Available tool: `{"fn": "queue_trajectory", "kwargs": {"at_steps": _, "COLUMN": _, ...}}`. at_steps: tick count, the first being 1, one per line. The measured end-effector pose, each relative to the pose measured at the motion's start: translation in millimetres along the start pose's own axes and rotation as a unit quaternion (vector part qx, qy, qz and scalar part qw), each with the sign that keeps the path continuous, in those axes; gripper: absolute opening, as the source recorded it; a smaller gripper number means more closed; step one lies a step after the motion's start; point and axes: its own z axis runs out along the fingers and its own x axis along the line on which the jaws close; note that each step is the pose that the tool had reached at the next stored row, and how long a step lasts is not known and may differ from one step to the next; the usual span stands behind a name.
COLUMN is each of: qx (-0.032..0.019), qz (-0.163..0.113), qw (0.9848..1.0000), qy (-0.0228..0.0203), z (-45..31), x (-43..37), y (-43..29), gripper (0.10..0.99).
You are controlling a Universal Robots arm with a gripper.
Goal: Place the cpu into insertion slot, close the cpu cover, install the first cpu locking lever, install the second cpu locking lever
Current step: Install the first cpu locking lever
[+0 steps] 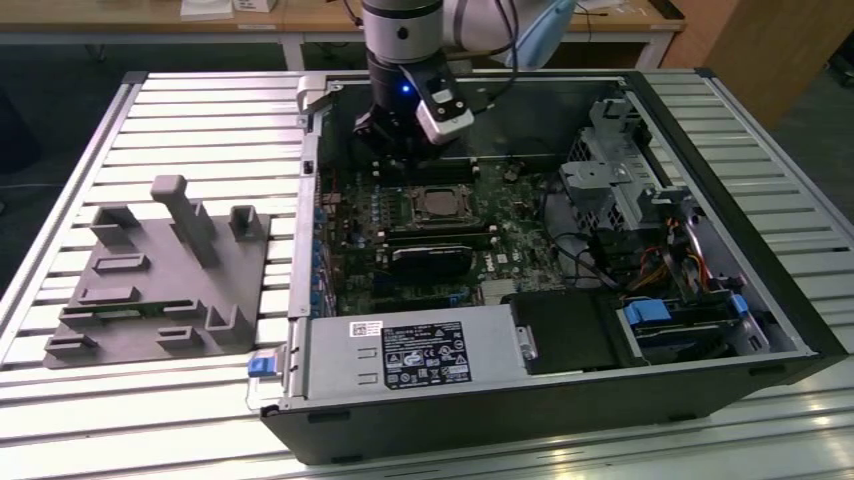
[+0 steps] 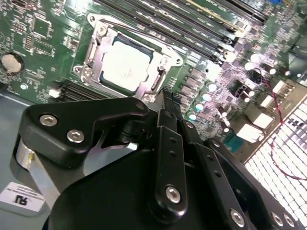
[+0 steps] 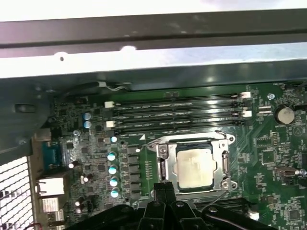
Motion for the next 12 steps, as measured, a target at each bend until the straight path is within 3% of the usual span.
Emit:
{"fn": "queue_trajectory", "kwargs": {"at_steps": 8, "qx": -0.0026, "qz": 0.0, "qw": 1.0, "qy": 0.0003, "z": -1.0, "x": 15.6, "y": -1.5, "gripper": 0.106}}
{"fn": "queue_trajectory", "kwargs": {"at_steps": 10, "qx": -0.0076, "qz": 0.0, "qw": 1.0, "qy": 0.0007, "z": -1.1, "x": 17.1, "y": -1.7, "gripper": 0.106}}
{"fn": "queue_trajectory", "kwargs": {"at_steps": 12, "qx": -0.0171, "qz": 0.001, "qw": 0.9999, "qy": 0.0016, "z": -1.1, "x": 18.4, "y": -1.8, "gripper": 0.106}}
